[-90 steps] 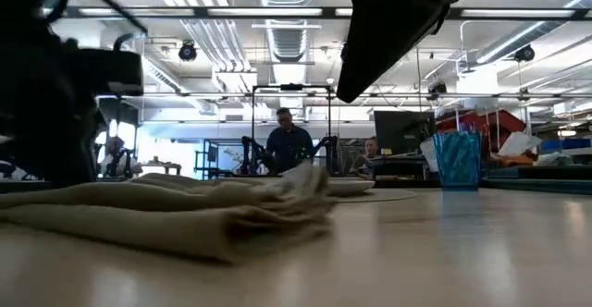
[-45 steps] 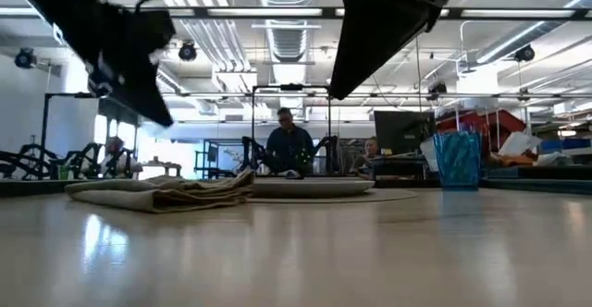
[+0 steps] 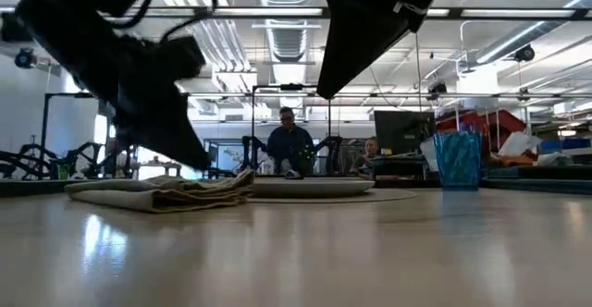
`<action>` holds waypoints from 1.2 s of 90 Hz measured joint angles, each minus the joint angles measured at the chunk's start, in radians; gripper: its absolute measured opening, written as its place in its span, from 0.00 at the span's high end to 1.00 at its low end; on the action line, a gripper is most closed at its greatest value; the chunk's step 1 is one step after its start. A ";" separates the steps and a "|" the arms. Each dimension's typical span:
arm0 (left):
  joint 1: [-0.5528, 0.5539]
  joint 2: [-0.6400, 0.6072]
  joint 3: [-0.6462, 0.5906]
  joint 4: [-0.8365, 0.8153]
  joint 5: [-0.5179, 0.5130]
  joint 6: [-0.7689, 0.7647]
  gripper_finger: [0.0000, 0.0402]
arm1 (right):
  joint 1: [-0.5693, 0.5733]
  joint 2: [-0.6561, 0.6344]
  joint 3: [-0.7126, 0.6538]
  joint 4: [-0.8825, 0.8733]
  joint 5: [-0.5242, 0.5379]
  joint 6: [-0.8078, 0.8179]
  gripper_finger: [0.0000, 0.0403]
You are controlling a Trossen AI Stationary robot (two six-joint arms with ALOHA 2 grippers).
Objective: Set table place
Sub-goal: Fold the brown table napkin
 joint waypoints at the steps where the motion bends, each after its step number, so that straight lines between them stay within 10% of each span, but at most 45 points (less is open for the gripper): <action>1: 0.000 0.007 0.001 -0.002 0.006 -0.004 0.95 | 0.000 0.000 0.000 0.000 0.000 0.000 1.00; 35: -0.138 -0.001 0.067 -0.157 0.467 -0.037 0.95 | 0.005 0.000 0.000 -0.005 0.000 0.001 1.00; 59: -0.320 -0.213 0.148 -0.540 0.394 -0.215 0.95 | 0.006 0.000 -0.003 -0.003 0.001 -0.010 1.00; 85: -0.354 -0.319 0.153 -0.733 -0.059 -0.377 0.95 | -0.001 0.000 -0.004 0.012 0.009 -0.010 1.00; 108: -0.353 -0.290 0.143 -0.728 0.019 -0.381 0.94 | -0.006 0.008 -0.023 0.188 -0.038 -0.074 1.00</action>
